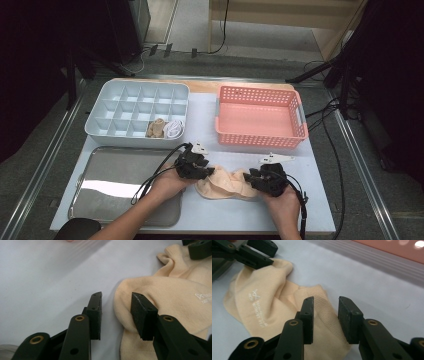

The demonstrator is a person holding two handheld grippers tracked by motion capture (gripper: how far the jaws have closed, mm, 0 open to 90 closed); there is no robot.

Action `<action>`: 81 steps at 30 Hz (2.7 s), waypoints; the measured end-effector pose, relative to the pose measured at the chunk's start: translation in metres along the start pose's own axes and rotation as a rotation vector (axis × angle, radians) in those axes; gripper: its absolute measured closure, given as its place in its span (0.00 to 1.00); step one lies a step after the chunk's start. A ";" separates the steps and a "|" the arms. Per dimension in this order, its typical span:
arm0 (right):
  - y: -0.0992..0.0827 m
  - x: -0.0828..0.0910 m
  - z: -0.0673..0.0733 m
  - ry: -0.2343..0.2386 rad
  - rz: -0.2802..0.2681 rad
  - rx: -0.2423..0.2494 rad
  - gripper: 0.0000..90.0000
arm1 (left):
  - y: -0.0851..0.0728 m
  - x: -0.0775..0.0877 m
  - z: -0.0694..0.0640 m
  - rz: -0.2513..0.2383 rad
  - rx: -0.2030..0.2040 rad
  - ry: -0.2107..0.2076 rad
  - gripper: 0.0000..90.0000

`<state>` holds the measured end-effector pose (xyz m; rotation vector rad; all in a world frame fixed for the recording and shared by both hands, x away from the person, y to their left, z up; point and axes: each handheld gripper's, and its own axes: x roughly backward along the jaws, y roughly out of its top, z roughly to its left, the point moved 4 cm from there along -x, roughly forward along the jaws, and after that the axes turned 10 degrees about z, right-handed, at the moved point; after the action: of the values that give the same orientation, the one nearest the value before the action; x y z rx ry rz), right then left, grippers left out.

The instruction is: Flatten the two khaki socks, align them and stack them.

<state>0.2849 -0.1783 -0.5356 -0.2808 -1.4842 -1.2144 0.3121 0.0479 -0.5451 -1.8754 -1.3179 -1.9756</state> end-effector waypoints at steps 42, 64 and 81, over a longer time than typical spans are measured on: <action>0.012 0.010 -0.001 0.051 0.024 -0.024 0.90 | -0.034 0.041 -0.015 -0.035 0.053 -0.040 0.96; 0.020 -0.009 0.004 0.061 0.089 0.021 0.97 | -0.050 0.036 -0.014 0.008 0.066 -0.042 0.90; 0.019 -0.001 -0.003 0.060 0.053 0.003 0.82 | -0.045 0.041 -0.008 -0.042 0.080 -0.034 0.72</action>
<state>0.3012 -0.1717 -0.5276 -0.2772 -1.4182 -1.1687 0.2691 0.0891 -0.5308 -1.8679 -1.4344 -1.8887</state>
